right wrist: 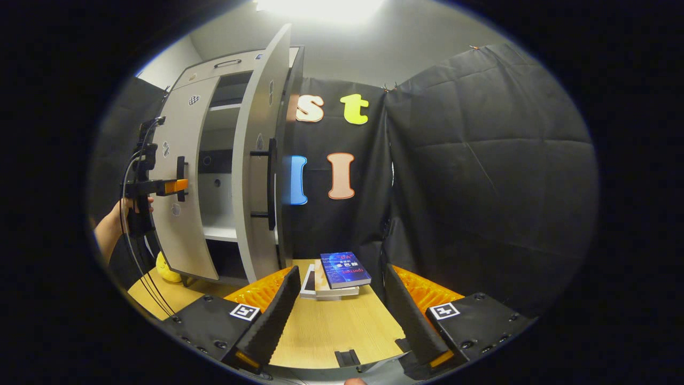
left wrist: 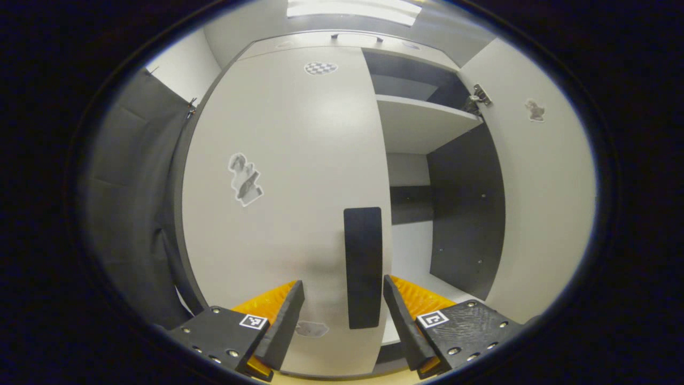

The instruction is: Open the right door of the double-door shoe cabinet with the right hand, and open the left door with the left hand.

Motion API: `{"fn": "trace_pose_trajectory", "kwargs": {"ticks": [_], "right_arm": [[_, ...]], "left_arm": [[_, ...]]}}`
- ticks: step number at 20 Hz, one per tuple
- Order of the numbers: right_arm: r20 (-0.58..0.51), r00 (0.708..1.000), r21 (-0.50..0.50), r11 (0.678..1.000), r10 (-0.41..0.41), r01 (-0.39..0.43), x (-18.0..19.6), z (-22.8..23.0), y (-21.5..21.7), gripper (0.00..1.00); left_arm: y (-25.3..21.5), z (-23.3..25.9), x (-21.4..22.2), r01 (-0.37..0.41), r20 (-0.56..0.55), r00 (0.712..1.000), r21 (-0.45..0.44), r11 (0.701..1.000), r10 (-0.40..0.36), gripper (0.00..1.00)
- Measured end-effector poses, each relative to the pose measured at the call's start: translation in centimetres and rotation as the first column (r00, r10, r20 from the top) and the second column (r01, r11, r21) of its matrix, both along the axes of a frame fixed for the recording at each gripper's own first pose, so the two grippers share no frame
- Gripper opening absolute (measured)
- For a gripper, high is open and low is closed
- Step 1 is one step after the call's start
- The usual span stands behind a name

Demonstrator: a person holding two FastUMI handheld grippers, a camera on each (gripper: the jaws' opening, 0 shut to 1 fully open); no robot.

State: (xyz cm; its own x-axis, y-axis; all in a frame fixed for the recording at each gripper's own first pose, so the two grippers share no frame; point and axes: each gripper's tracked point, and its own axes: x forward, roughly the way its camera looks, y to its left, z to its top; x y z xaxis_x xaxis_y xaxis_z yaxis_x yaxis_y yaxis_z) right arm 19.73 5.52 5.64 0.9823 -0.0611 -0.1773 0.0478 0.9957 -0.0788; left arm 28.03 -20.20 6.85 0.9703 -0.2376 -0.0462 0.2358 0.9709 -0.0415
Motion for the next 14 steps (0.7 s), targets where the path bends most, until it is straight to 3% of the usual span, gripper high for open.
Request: {"fn": "trace_pose_trajectory", "kwargs": {"ticks": [2,3,8,11,14], "right_arm": [[-0.017,1.0,-0.006,1.0,-0.004,0.004,-0.2,-0.4,-0.3,0.99],[-0.026,1.0,-0.007,1.0,-0.007,0.007,-0.3,-0.5,-0.5,0.96],[-0.052,0.999,-0.001,1.0,0.002,-0.002,-0.7,-1.0,-0.5,1.0],[-0.049,0.999,0.003,1.0,0.017,-0.017,-0.6,-1.0,-0.3,1.0],[-0.05,0.998,-0.009,1.0,0.028,-0.028,-0.7,-1.0,-0.5,0.99]], "left_arm": [[0.2,0.0,0.7,-0.034,-0.017,0.999,-0.016,0.999,0.034,0.85],[0.2,0.1,0.7,-0.039,-0.013,0.999,-0.018,0.999,0.038,0.86],[-0.2,0.0,0.9,-0.039,-0.012,0.999,0.0,0.999,0.039,0.77],[-1.4,0.3,0.5,-0.026,-0.014,1.0,0.015,1.0,0.026,0.49],[-1.6,-0.8,0.3,-0.033,-0.05,0.998,0.032,0.999,0.035,0.35]]}}
